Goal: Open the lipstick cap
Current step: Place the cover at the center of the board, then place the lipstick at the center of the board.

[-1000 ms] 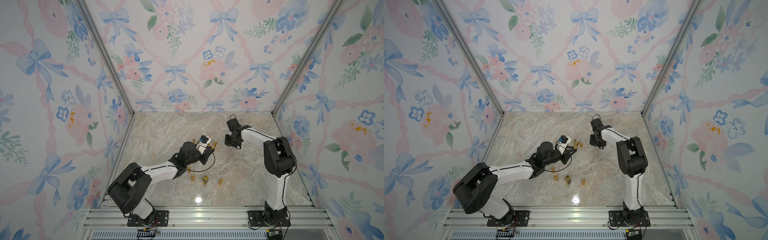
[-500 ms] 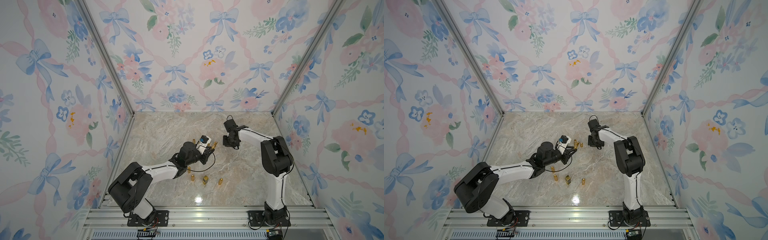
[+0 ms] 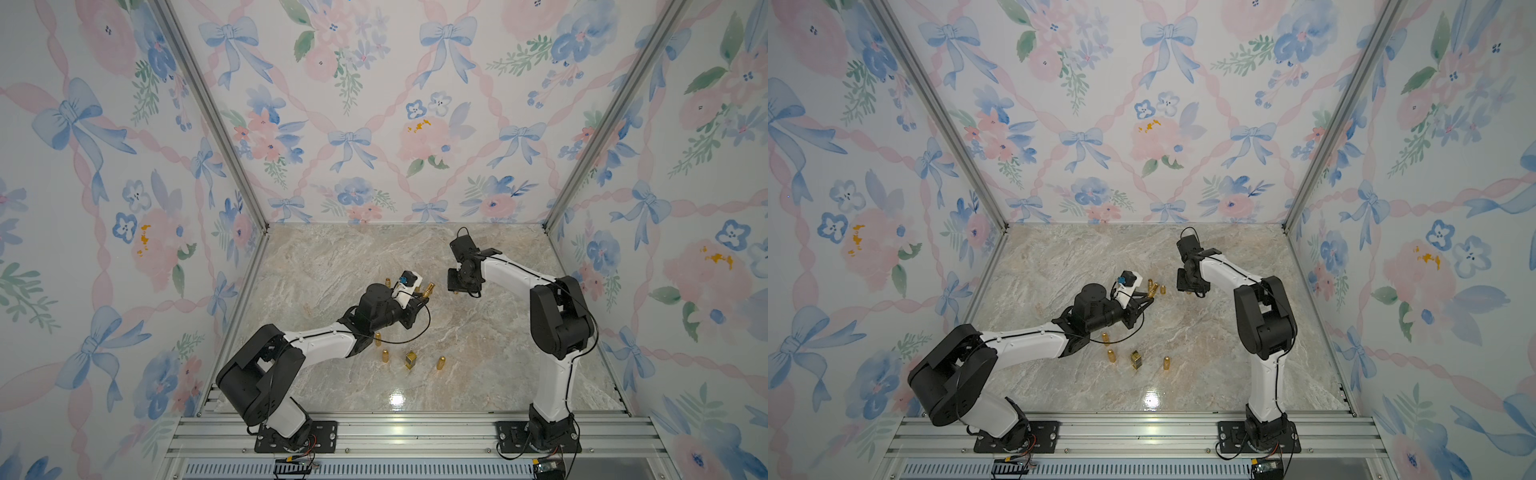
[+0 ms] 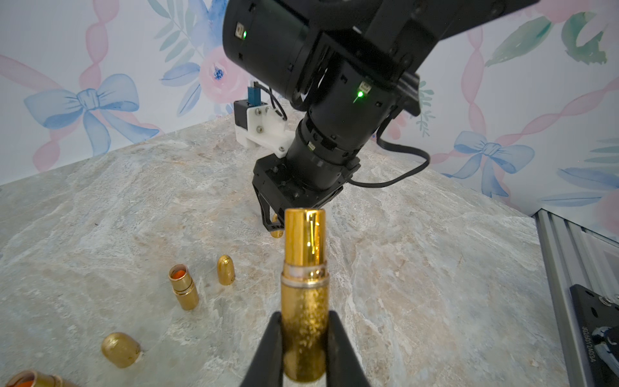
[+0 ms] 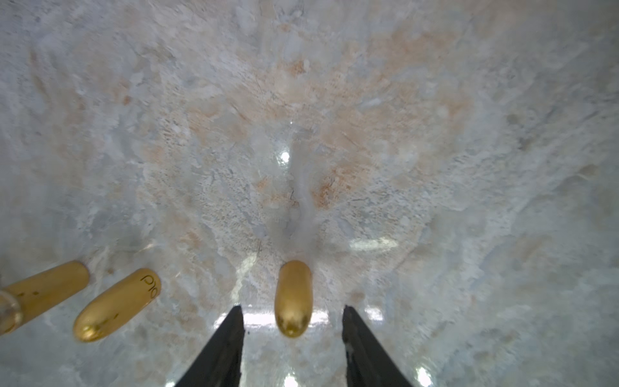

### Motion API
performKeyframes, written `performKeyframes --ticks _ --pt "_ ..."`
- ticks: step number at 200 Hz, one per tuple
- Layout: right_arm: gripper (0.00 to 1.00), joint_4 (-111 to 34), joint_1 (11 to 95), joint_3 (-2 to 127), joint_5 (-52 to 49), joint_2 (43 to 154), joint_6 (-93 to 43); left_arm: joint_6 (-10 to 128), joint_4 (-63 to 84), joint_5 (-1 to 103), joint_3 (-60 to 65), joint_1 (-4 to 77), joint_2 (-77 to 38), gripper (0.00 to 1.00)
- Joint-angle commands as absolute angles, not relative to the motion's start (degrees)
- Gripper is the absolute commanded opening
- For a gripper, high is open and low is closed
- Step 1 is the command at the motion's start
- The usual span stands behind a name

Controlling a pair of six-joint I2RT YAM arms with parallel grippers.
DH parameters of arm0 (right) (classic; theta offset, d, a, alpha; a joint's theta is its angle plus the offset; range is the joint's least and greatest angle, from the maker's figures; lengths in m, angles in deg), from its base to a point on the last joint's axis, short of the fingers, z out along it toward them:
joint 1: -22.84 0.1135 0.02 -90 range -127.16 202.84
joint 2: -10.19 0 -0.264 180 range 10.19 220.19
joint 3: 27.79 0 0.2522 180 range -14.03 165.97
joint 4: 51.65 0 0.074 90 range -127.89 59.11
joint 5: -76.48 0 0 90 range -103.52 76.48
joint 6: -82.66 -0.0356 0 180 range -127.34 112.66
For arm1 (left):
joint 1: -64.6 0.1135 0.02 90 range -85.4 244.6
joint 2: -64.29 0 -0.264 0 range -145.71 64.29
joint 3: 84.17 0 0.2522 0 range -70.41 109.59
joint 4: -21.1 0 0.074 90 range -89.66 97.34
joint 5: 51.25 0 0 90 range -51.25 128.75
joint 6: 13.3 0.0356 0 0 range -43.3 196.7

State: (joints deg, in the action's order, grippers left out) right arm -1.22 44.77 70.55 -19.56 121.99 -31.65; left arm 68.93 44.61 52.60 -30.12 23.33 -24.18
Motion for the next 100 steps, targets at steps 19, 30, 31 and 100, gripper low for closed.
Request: performKeyframes --ticks 19,30,31,100 --pt "0.56 4.69 46.16 66.70 -13.75 108.74 -32.08 69.84 46.03 51.81 -28.62 22.90 -25.09 0.00" --pt "0.57 5.58 46.90 65.94 -11.77 105.50 -31.81 69.69 46.02 51.55 -28.22 22.94 -25.36 0.00" --pt "0.57 5.69 46.95 65.86 -11.50 105.39 -31.79 69.63 46.02 51.52 -28.18 22.94 -25.36 0.00" --pt "0.62 3.46 51.14 63.95 8.03 95.79 -37.10 68.96 46.03 50.36 -26.73 22.77 -25.64 0.00"
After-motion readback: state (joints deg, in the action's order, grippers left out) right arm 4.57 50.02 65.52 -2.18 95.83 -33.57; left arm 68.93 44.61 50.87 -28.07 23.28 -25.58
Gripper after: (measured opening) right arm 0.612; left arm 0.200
